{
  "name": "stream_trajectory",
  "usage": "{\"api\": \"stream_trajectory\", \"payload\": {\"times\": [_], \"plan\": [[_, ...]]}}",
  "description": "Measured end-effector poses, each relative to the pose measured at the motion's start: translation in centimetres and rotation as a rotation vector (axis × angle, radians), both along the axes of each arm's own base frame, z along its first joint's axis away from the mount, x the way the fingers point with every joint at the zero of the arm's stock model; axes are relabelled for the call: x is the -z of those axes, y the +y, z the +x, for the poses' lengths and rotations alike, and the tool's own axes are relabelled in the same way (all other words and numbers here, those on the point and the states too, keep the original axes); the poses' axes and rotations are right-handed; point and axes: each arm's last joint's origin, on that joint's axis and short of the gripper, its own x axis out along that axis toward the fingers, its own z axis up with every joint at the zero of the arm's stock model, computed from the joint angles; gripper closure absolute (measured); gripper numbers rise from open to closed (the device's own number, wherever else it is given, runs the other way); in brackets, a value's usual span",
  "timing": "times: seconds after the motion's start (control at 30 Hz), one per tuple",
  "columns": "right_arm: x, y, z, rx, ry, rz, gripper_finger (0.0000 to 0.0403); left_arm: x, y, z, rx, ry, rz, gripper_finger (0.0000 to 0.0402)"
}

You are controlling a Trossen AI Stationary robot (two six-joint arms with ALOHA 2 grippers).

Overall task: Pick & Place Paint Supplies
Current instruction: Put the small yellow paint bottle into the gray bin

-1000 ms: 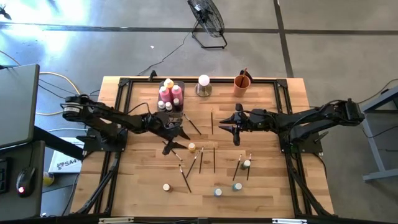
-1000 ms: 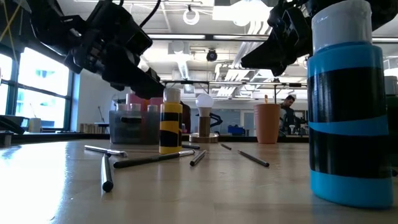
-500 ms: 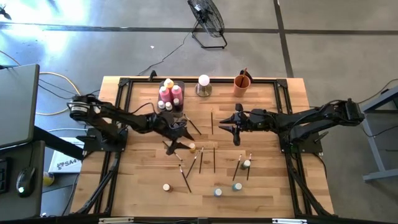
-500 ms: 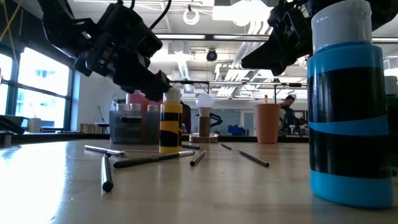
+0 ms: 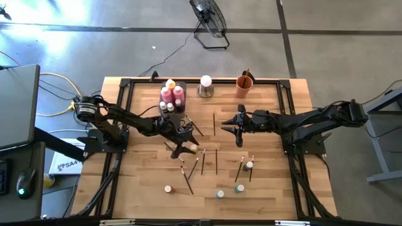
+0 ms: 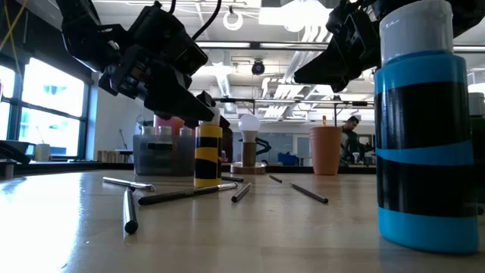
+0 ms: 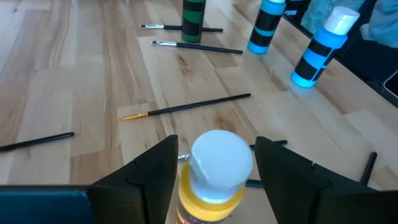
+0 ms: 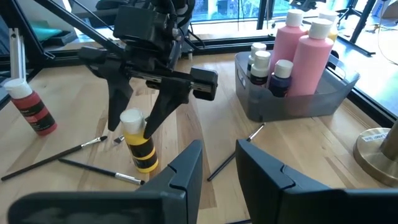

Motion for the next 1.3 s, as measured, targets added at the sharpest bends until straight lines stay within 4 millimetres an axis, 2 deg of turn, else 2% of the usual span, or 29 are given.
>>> {"api": "stream_trajectory", "payload": {"times": [0.5,1.3], "plan": [[0.0,0.0,0.0,0.0,0.0,0.0,0.0312,0.46,-0.01,-0.23,-0.003,0.055,-0.004,0.019],[-0.01,0.01,0.0,0.002,-0.001,0.006,0.0312,-0.21,0.0,0.1,-0.022,-0.005,-0.044,0.019]]}}
